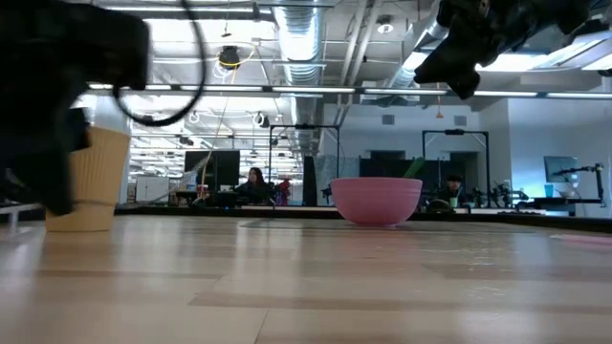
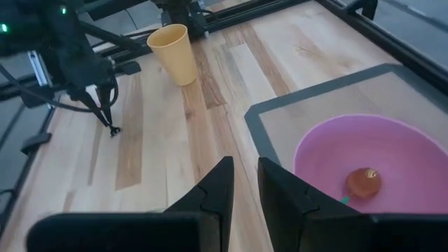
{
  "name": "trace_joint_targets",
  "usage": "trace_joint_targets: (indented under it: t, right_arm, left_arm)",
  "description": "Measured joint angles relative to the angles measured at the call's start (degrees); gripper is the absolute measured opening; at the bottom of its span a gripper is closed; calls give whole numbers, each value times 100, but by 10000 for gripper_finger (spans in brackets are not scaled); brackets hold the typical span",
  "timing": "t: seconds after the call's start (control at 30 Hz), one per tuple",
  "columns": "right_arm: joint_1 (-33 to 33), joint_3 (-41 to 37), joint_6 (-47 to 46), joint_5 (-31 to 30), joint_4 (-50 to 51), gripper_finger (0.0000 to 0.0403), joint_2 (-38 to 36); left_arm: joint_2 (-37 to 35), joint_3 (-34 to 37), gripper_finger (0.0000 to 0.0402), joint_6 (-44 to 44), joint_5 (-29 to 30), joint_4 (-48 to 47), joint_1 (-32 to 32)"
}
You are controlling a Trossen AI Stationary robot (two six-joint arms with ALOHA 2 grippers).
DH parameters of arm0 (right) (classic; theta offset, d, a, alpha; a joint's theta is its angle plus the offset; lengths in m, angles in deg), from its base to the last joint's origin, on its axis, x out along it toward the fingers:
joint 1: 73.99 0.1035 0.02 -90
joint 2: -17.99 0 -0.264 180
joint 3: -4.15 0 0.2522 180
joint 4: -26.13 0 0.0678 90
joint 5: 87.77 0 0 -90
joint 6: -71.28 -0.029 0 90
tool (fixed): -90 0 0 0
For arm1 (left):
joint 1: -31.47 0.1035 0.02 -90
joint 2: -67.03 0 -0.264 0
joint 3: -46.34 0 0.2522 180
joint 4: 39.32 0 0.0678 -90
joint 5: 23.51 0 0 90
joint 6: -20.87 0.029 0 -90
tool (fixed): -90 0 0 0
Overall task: Pick & Place Utensil
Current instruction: Put the orange fork into the pink bowl
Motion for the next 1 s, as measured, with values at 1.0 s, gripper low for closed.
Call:
trace_joint_targets:
  t: [1.0]
  right_arm:
    - [-16,7,186,4,-1656,60,706]
  left_arm:
    - [-23,-1716,17,4419,-1043,567,3881]
